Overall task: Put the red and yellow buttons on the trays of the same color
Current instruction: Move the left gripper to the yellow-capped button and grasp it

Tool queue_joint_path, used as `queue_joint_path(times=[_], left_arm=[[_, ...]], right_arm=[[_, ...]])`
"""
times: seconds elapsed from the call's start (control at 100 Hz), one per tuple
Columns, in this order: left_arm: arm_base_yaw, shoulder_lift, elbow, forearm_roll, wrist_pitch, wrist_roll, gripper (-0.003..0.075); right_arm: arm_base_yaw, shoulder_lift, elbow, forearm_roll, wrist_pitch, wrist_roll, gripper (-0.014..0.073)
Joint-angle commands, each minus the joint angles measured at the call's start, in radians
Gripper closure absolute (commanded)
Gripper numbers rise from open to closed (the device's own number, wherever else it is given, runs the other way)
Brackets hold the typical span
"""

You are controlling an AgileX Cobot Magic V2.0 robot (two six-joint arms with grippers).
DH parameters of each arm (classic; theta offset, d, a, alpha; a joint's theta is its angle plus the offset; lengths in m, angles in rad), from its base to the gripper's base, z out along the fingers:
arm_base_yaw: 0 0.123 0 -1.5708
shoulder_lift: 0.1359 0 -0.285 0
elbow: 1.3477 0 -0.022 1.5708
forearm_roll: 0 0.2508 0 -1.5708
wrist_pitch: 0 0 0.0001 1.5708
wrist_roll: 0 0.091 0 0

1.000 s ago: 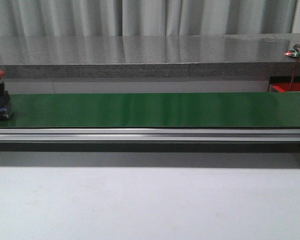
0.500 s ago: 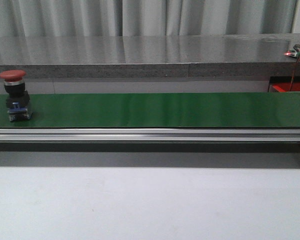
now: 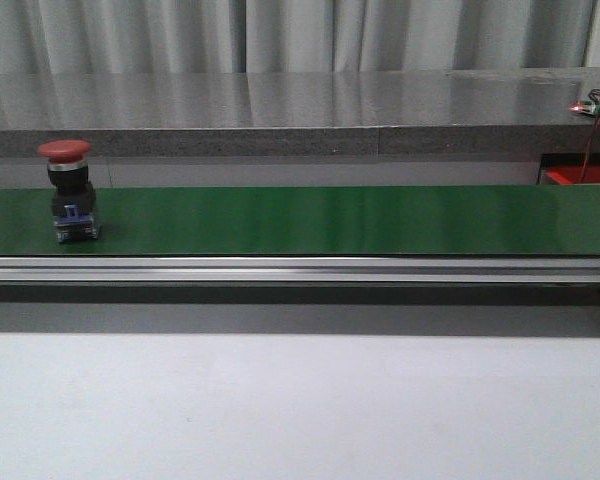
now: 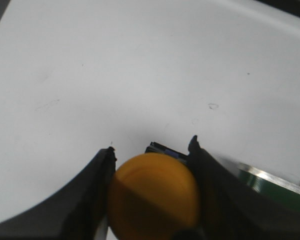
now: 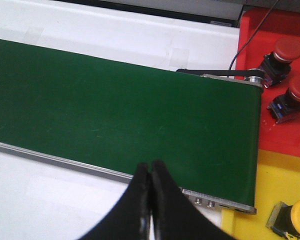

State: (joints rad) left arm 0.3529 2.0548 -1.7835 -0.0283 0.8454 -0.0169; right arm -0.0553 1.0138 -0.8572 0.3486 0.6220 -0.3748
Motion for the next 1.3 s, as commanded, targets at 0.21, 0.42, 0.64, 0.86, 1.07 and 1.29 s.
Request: queue_joint_path(times=[0.21,0.42,0.64,0.86,1.07,1.29], left_arm=[[-0.075,-0.19,-0.018,0.0,0.078,0.008,0.0656],[-0.115,-0.306,0.105,-0.002,0.068,0.006,0.0656],[-0.157,-0.394,0.291,-0.005,-0.03,0.004,0.0656],[-0.176,-0.394,0.376,-0.005,-0.088,-0.001,0.0655],[-0.179,-0.363,0.404,-0.001,-0.105,-0.001,0.0547],[-0.201,-0.36,0.405,-0.005,-0.128,0.007,0.0314]], right_arm=[[0.001,-0.02,-0.028,0.017,-0.051,-0.007,0.0666],[0.001,-0.02,-0.028,0.017,-0.051,-0.007,0.0666],[0.001,-0.02,-0.028,0.017,-0.051,-0.007,0.0666],[0.001,-0.02,-0.028,0.017,-0.051,-0.007,0.0666],[0.001,-0.02,-0.028,0.017,-0.051,-0.007,0.0666],[0.001,-0.02,-0.028,0.017,-0.051,-0.007,0.0666]])
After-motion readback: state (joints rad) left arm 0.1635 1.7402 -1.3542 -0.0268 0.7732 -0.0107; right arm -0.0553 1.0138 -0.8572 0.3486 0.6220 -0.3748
